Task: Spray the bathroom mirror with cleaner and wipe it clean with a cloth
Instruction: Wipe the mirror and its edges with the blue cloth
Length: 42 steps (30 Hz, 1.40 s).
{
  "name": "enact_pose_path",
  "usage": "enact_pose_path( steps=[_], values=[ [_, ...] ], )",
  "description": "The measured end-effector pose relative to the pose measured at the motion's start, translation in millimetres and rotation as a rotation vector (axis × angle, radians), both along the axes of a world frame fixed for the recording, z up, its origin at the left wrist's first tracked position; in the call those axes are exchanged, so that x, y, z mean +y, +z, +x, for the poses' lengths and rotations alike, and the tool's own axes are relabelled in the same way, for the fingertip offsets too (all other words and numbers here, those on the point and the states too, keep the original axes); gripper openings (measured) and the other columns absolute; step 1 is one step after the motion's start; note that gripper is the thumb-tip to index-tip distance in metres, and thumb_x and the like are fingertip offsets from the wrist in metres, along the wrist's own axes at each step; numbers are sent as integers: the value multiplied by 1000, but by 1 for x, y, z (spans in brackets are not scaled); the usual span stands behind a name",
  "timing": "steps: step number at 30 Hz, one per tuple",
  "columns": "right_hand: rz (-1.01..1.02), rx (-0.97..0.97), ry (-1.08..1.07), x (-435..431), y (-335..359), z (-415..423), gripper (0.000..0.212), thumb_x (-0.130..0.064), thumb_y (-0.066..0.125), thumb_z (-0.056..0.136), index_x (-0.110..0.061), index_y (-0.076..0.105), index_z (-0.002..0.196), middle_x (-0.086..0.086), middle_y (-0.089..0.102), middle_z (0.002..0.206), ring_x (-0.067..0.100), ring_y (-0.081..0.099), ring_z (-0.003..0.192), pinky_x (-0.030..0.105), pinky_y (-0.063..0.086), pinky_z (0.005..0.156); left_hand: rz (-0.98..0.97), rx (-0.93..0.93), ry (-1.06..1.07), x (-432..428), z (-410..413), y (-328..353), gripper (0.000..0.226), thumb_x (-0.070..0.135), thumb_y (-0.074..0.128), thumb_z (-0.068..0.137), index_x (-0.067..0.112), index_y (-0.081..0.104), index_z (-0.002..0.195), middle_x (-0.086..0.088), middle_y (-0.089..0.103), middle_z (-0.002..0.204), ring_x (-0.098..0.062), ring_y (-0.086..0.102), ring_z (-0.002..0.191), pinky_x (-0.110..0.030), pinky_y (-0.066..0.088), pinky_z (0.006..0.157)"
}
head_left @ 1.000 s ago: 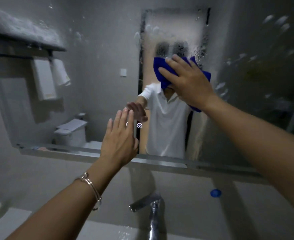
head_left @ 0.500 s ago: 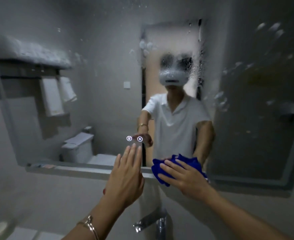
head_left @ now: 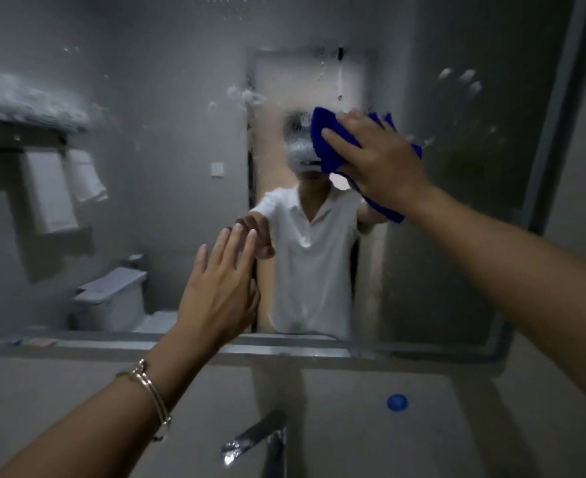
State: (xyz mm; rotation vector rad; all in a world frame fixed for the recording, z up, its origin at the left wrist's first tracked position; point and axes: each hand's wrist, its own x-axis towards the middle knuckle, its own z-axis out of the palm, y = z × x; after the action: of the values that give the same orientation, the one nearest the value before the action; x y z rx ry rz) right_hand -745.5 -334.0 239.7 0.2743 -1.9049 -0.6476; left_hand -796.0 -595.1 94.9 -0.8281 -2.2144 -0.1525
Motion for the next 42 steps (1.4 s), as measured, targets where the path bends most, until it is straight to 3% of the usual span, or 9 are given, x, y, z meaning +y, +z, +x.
enact_pose_path(
  steps=[6,11,15,18,22,28,35,39,42],
  values=[
    [-104,1,117,-1,-84,-2,47,-12,64,87,-10,53,133,22,47,139,37,44,130,53,37,102,-43,-79,-11,16,18,-12,75,32,43,91,12,-5,145,-13,4,157,-28,6,145,-45,10,114],
    [108,-286,159,24,-221,15,60,-6,64,83,-19,44,138,11,47,142,28,43,132,43,23,114,-96,-128,-4,21,36,-27,79,32,55,77,2,25,144,-21,34,147,-35,35,135,-53,33,104],
    [241,-424,63,38,-267,30,68,-11,77,72,-23,50,133,5,53,138,25,51,126,42,28,111,-149,-192,9,25,46,-40,70,34,31,95,16,-22,138,-7,-23,147,-24,-11,144,-44,2,118],
    [296,-462,30,43,-254,34,86,-15,85,62,-26,43,136,3,49,141,24,46,130,42,25,113,-173,-204,35,29,53,-36,69,35,27,97,17,-29,134,-4,-31,143,-21,-21,141,-43,-3,118],
    [209,-340,134,49,-169,39,57,-4,58,80,-18,46,134,14,52,137,34,48,127,49,31,108,-165,-192,24,32,54,-23,72,34,30,95,15,-24,139,-10,-17,156,-24,-15,144,-44,1,118],
    [-19,-153,-43,52,-16,48,47,-20,42,92,-10,48,137,20,42,144,40,39,133,59,36,101,-73,-116,-32,50,55,-10,71,29,44,77,2,33,142,-21,35,147,-36,35,135,-53,35,103],
    [-125,-27,34,51,-75,39,48,-16,56,89,-11,47,136,21,45,142,39,42,130,56,38,100,-88,-103,-48,67,62,-27,72,30,52,71,2,44,137,-19,44,142,-35,43,130,-52,41,97],
    [26,-167,22,65,-176,47,55,-11,49,86,-18,38,139,17,47,141,34,41,132,50,31,107,-122,-148,-23,64,61,-42,71,31,48,81,4,30,144,-18,29,150,-32,30,138,-51,31,106],
    [131,-277,-40,72,-242,53,66,-9,54,78,-20,35,140,12,45,142,32,43,130,46,26,111,-158,-176,-39,64,62,-55,71,33,36,94,12,-7,147,-9,-13,153,-25,-7,144,-43,2,114]
  ],
)
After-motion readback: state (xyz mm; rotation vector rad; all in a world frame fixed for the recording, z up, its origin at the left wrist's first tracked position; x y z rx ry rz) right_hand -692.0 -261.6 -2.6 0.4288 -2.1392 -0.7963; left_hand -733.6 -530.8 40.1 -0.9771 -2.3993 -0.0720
